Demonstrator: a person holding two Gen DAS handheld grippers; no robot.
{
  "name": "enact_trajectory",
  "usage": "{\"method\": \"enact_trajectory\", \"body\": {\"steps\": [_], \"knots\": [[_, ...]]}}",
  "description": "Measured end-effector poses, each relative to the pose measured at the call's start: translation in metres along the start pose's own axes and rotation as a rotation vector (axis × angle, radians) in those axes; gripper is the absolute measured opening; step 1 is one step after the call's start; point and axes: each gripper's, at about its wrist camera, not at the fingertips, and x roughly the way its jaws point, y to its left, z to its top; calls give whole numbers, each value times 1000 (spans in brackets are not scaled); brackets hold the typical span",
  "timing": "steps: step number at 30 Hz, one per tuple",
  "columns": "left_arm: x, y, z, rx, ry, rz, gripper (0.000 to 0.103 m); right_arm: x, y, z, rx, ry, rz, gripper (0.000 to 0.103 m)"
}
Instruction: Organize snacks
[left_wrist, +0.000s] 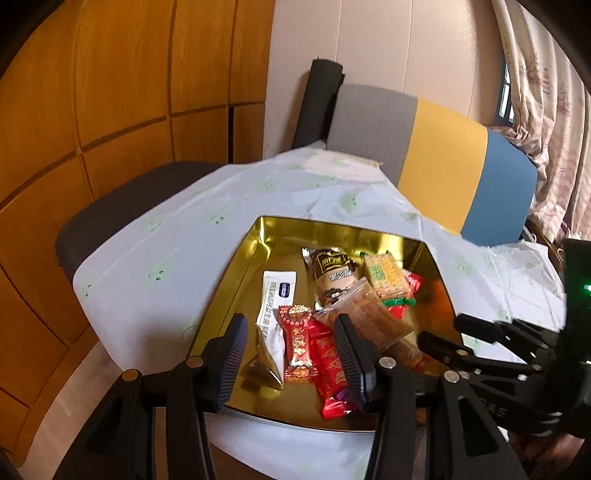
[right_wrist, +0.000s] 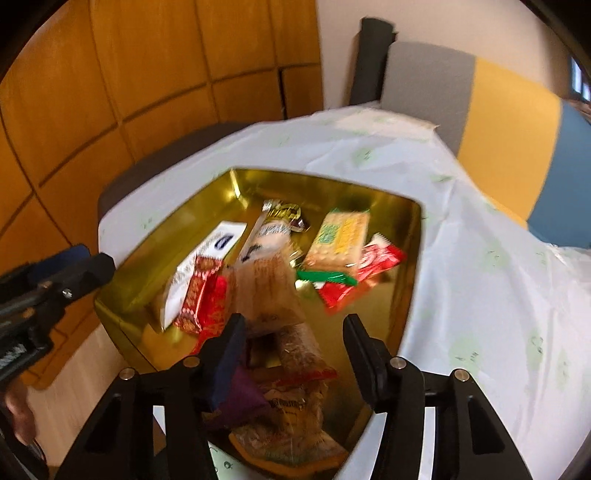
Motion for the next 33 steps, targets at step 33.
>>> {"method": "enact_trajectory", "body": {"steps": [33], "knots": [[-28,-51,-18,47,-81,103,51,-70,-36,-70,219,-155,-240,82]]}}
